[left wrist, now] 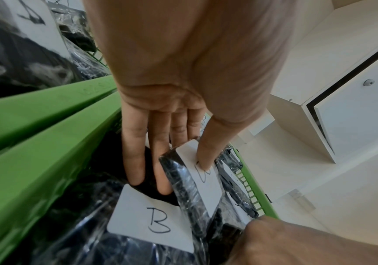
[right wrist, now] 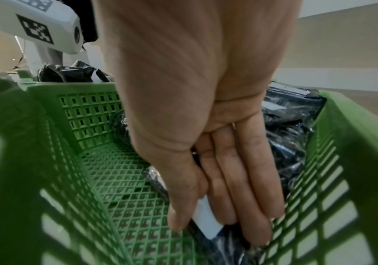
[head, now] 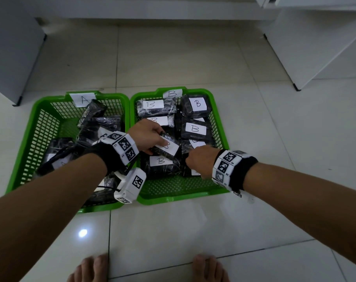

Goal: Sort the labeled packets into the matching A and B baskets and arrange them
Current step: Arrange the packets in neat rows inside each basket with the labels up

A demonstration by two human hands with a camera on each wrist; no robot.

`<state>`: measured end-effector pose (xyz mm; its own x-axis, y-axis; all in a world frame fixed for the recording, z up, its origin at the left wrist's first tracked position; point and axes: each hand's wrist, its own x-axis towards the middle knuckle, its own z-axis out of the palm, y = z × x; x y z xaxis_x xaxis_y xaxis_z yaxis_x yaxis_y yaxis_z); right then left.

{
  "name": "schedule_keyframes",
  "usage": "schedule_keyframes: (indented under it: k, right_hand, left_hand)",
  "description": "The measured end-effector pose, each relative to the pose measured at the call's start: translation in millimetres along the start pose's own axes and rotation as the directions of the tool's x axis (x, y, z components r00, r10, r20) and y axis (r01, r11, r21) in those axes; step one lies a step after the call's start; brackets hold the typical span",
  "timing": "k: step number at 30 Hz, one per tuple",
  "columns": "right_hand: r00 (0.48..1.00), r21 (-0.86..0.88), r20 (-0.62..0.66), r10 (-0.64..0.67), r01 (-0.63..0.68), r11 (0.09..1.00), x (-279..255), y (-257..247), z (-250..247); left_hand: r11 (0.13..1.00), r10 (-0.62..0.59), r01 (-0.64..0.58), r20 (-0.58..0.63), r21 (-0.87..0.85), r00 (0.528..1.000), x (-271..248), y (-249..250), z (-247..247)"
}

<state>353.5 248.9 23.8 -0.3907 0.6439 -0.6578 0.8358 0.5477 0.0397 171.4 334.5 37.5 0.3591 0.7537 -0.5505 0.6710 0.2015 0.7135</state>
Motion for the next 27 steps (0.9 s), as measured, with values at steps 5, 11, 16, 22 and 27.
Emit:
schedule_keyframes:
  k: [5, 11, 16, 22, 27]
  right_hand:
    - [0.997, 0.135, 0.041, 0.067, -0.072, 0.988, -6, 13, -13]
    - [0.839, 0.491, -0.338, 0.427, -0.230, 0.840, -14, 53, -45]
    - [0.837, 0.514, -0.314, 0.447, -0.246, 0.822, 7, 72, -40]
    - [0.793, 0.521, -0.390, 0.468, -0.229, 0.822, 5, 81, -34]
    - [0.788, 0.779, -0.330, 0.519, -0.083, 0.621, -4, 91, -33]
  left_hand:
    - [0.997, -0.053, 0.056, 0.041, -0.058, 0.998, 0, 4, -5]
    - [0.933, -0.051, 0.033, -0.042, -0.358, 0.998, -1, 9, -15]
    - [0.938, -0.014, -0.046, -0.168, -0.345, 0.986, 5, 10, -18]
    - [0.936, -0.038, -0.021, -0.159, -0.351, 0.987, 7, 5, -21]
    - [0.908, -0.097, 0.003, -0.202, -0.418, 0.975, 16, 7, -25]
